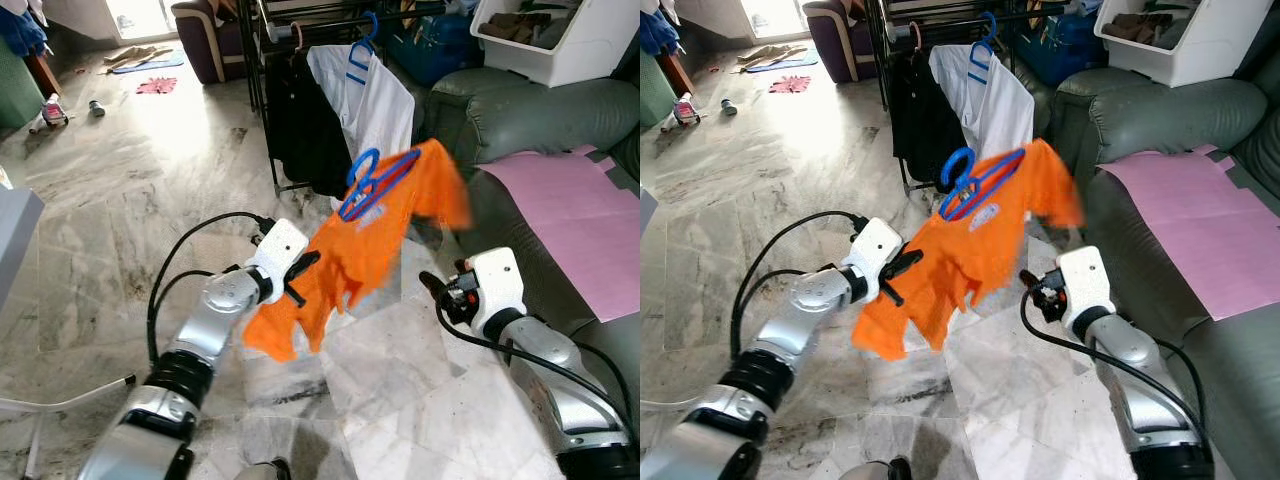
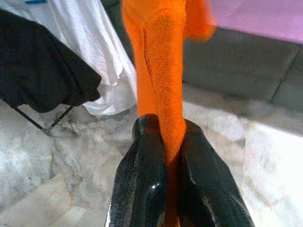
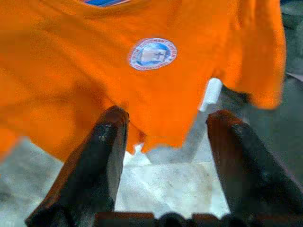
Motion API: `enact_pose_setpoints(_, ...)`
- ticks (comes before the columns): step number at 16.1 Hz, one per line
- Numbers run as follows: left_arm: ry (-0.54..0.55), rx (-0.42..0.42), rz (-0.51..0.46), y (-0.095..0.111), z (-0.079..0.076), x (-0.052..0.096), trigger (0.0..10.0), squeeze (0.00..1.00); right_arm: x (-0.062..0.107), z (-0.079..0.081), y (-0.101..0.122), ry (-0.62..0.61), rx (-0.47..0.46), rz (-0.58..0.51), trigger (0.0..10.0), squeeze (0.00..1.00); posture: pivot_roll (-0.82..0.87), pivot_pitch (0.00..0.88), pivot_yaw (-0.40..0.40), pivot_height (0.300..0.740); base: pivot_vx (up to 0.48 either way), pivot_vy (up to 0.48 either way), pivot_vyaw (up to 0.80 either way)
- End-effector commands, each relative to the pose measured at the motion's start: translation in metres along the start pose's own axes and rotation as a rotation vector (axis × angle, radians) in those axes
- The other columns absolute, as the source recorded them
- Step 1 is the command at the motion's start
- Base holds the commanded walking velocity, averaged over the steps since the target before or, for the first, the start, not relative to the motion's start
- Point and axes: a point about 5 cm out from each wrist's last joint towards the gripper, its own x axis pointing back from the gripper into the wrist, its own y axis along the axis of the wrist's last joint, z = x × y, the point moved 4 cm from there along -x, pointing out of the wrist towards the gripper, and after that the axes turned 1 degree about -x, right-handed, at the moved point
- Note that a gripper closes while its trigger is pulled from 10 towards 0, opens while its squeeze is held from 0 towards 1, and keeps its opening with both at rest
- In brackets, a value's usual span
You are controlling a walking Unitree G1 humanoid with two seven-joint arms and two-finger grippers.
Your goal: Hang hanger
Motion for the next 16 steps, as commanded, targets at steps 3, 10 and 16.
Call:
enact_pose_setpoints(3, -0.062, -0.074, -0.058, 0.018, 0.002, 0.005, 0.8, 0.0, -0.002, -0.036, 0.016, -0.149, 0.007, -0.068, 10.0, 1.0, -0.07, 0.078, 0.04, 0.74, 0.0, 0.0, 0.0)
enact_pose_setpoints(10, -0.225, -0.082, -0.105, 0.012, -0.033, 0.019, 0.0, 0.0, -0.026, -0.016, 0.034, -0.158, -0.059, -0.168, 10.0, 0.0, -0.06, 0.079, 0.034, 0.74, 0.0, 0.0, 0.0)
enact_pose_setpoints(16, -0.275, -0.076, -0.142, 0.018, -0.041, 0.024, 0.0, 0.0, -0.04, -0.016, 0.041, -0.183, -0.069, -0.193, 5.1, 0.0, -0.05, 0.074, 0.032, 0.74, 0.0, 0.0, 0.0)
